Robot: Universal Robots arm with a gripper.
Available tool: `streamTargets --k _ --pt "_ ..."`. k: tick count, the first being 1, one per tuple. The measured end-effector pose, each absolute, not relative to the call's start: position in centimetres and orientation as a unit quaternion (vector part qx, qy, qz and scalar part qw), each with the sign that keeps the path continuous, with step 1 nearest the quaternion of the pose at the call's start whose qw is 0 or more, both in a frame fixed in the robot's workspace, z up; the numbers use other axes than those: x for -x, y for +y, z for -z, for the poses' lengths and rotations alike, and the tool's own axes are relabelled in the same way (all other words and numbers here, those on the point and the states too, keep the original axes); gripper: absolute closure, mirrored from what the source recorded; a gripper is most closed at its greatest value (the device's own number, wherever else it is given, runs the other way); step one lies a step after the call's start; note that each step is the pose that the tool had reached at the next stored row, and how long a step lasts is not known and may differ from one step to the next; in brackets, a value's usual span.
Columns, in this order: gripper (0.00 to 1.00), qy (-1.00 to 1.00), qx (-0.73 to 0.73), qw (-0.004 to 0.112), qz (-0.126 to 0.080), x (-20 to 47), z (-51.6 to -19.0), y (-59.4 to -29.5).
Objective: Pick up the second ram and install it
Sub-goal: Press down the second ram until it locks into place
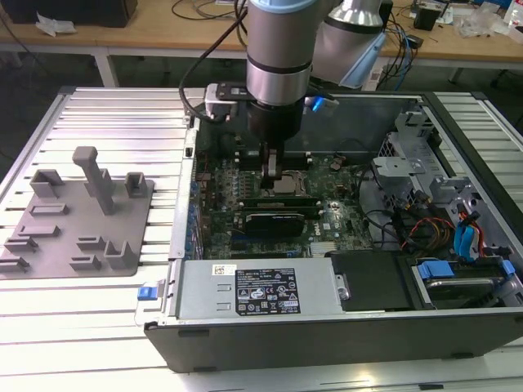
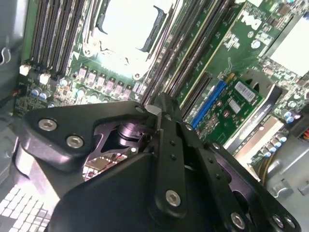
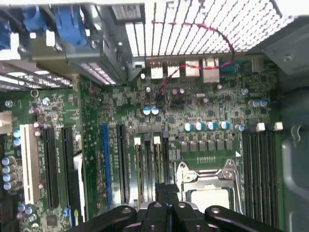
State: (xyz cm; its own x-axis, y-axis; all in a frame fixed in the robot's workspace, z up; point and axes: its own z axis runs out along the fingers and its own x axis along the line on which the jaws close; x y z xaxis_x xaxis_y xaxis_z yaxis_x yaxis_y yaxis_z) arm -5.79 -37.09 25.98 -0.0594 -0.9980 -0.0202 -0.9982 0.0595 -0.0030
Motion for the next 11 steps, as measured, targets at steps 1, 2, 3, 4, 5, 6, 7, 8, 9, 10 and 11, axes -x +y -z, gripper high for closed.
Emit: streamTargets --k 1,2,3,4,5,6,7,8,9,10,11 --pt "0.92 0.728 0.686 0.008 -0.006 5.5 -26.0 -37.1" --pt "0.92 0.728 0.686 0.008 -0.006 4.8 -26.0 -37.1" --pt "0.92 0.728 0.686 0.008 -0.006 4.2 -26.0 -37.1" --pt "0.92 0.728 0.686 0.008 -0.006 3.9 -26.0 -37.1" --pt "0.92 0.728 0.686 0.008 -0.006 3.5 -26.0 -37.1" --pt "0.92 0.728 0.686 0.008 -0.006 2.9 -26.0 -37.1" --pt "0.92 0.728 0.686 0.008 -0.006 2.8 -26.0 -37.1" --pt "0.92 0.728 0.686 0.008 -0.006 2.6 -26.0 -37.1" --pt "0.92 0.728 0.686 0.008 -0.006 2.6 -26.0 -37.1" --pt "0.92 0.728 0.686 0.008 -0.006 2.5 -26.0 -37.1" --pt "0.92 0.728 0.686 0.008 -0.006 2.5 -26.0 -37.1"
